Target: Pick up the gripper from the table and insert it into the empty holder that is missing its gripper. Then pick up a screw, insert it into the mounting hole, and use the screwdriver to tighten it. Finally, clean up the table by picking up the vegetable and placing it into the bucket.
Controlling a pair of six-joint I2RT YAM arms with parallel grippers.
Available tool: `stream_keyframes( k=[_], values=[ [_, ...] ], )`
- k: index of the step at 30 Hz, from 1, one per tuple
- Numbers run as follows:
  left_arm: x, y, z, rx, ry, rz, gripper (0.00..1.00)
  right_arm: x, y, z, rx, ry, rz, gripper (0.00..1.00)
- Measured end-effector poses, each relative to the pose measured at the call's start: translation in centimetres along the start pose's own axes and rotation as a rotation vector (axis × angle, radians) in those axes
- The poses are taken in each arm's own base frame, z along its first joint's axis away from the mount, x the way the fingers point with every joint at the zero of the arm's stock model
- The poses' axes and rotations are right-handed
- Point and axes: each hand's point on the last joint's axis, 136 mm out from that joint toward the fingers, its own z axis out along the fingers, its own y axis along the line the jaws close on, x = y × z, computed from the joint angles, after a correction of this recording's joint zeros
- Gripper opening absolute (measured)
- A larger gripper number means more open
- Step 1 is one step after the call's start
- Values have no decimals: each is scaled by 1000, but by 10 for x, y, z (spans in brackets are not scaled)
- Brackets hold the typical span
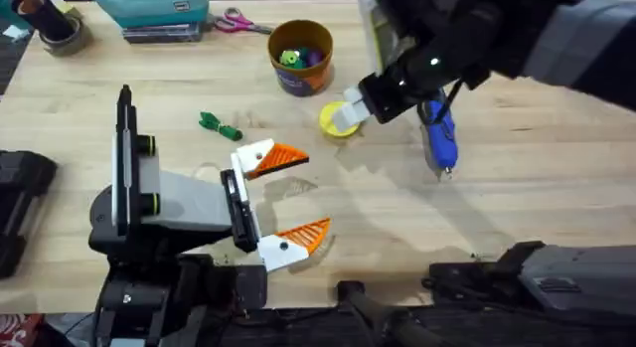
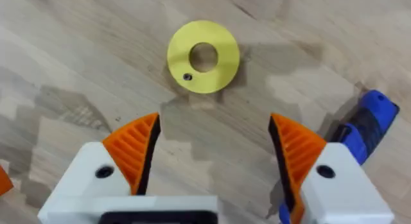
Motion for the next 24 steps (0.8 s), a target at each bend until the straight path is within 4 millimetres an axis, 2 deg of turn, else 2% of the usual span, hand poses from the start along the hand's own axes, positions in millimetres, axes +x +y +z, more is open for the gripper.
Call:
stream_keyframes(
  k=[9, 15, 24],
  values=[
    [0, 0, 0, 0, 0, 0, 986, 4, 4, 19, -1, 40, -11, 988],
    [0, 0, 0, 0, 0, 1, 985, 1, 5, 30, -1, 43, -13, 946],
    [0, 0, 0, 0, 0, 0, 986, 9, 10, 56, 0, 105, -26, 925]
  ],
)
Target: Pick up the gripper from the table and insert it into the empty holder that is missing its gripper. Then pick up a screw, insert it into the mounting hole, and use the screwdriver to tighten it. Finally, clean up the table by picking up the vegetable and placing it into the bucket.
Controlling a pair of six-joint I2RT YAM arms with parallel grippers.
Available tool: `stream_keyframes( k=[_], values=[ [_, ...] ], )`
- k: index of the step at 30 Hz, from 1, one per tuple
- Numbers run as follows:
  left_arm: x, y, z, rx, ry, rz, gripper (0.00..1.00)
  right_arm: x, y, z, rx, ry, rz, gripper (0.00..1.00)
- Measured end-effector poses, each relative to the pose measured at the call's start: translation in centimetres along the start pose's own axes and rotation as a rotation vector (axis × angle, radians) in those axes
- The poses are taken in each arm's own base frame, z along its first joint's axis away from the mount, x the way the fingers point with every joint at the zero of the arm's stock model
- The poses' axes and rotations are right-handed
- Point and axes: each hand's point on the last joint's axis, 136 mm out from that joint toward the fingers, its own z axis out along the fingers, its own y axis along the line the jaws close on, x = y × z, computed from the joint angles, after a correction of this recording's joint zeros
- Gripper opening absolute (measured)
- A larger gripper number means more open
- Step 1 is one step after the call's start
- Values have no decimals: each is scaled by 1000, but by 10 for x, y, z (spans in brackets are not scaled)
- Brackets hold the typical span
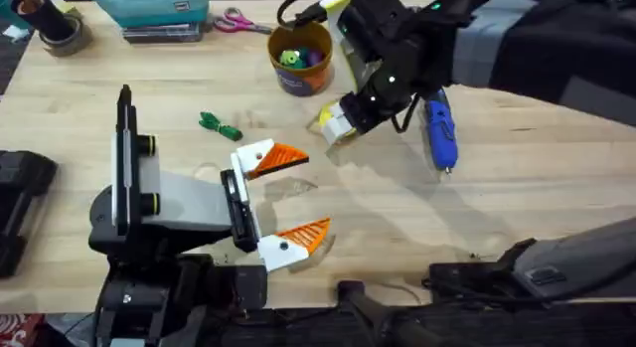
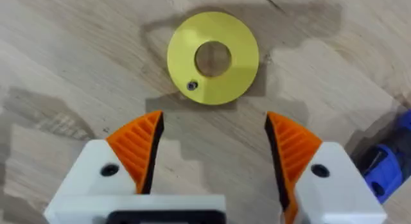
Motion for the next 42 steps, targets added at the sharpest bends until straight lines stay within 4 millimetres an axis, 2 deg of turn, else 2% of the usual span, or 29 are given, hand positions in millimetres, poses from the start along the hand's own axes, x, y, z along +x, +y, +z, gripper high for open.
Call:
stream_keyframes(
  k=[8, 14, 25, 30, 35, 42],
  values=[
    [0, 0, 0, 0, 0, 0, 986, -8, 1, 18, -1, -10, 1, 901],
    [0, 0, 0, 0, 0, 0, 986, -13, 2, 18, -3, -29, 1, 901],
    [0, 0, 0, 0, 0, 0, 986, -21, 7, 17, -36, -61, 1, 841],
    [0, 0, 0, 0, 0, 0, 985, -18, 7, 25, -35, -39, 1, 816],
    [0, 0, 0, 0, 0, 0, 986, -15, 7, 31, -34, -23, 1, 698],
    [0, 0, 0, 0, 0, -1, 985, -16, 7, 31, -34, -26, 2, 651]
  ],
)
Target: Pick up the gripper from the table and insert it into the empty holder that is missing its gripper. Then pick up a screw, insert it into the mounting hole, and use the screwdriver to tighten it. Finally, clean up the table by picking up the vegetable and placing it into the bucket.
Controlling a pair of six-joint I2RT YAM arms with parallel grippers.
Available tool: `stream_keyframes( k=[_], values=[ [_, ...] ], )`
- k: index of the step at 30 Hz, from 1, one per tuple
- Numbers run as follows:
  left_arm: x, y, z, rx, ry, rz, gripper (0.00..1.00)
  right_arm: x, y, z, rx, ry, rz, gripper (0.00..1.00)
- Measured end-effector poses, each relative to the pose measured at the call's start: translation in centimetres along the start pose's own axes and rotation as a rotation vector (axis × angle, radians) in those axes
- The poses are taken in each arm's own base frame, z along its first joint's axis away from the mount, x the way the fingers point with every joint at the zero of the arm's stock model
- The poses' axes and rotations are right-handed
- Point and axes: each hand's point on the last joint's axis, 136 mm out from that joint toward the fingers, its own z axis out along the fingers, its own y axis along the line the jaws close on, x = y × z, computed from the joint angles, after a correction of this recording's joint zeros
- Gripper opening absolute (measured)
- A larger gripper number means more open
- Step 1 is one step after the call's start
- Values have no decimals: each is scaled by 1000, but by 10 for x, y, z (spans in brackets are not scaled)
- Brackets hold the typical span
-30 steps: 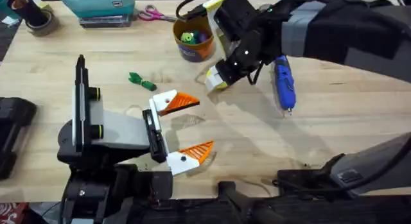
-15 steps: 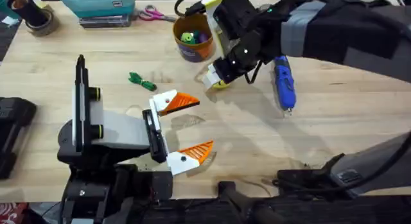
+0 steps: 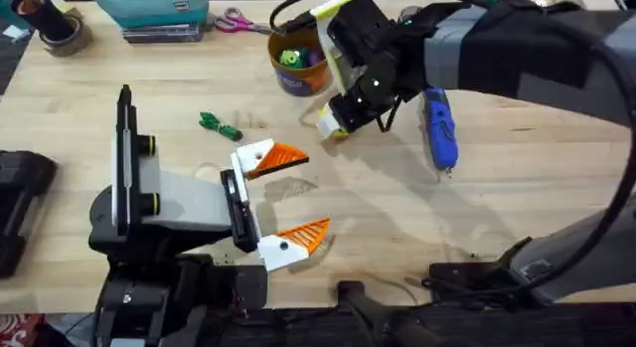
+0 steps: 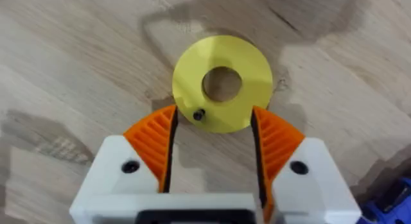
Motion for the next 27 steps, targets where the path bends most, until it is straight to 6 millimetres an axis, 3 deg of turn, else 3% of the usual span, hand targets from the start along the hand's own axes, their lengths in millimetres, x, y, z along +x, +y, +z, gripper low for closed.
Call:
stream_keyframes(
  k=[27],
  values=[
    [0, 0, 0, 0, 0, 0, 986, 2, 7, 3, -10, 9, -13, 538]
  ],
)
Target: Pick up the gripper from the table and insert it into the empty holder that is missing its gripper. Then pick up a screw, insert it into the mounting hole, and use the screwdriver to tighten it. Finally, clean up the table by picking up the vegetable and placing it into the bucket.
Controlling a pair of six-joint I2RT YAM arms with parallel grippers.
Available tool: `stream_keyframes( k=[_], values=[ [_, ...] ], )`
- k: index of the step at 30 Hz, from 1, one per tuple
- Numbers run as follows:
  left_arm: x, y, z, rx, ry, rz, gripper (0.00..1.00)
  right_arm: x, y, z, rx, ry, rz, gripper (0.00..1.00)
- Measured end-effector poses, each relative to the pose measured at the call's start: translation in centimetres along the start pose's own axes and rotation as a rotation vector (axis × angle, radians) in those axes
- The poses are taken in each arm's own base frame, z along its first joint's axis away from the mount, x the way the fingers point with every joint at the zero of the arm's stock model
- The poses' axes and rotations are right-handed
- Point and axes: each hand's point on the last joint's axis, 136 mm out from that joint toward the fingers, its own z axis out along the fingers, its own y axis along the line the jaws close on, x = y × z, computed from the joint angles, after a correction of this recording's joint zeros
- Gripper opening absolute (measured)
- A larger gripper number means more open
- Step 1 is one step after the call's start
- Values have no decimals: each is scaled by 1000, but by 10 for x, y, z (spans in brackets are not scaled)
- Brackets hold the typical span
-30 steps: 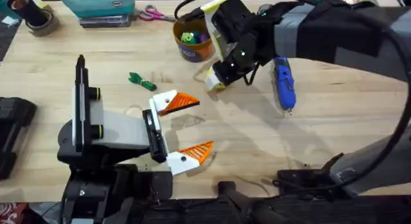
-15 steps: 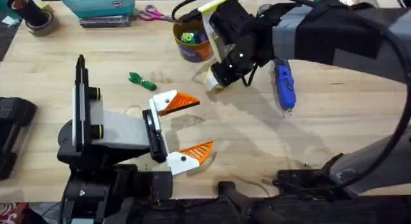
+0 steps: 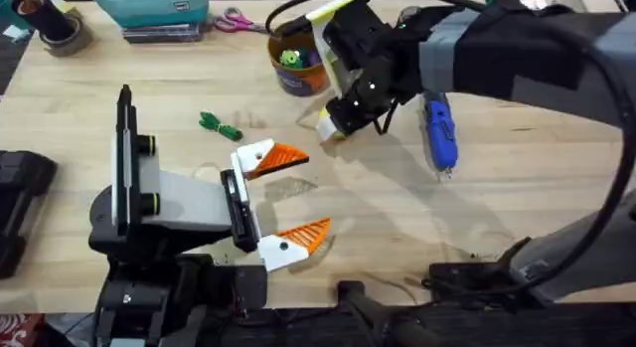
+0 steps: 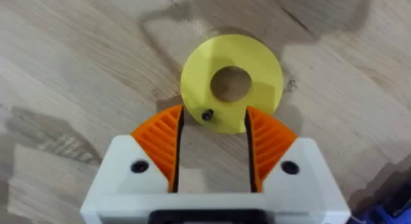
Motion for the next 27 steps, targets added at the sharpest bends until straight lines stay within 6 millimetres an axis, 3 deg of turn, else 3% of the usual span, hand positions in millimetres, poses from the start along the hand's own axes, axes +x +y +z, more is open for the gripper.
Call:
stream_keyframes(
  k=[18, 27],
  values=[
    [0, 0, 0, 0, 0, 0, 985, -1, 2, 2, -12, -3, 0, 482],
    [0, 0, 0, 0, 0, 0, 986, -1, 2, 2, -12, -3, 0, 390]
  ],
)
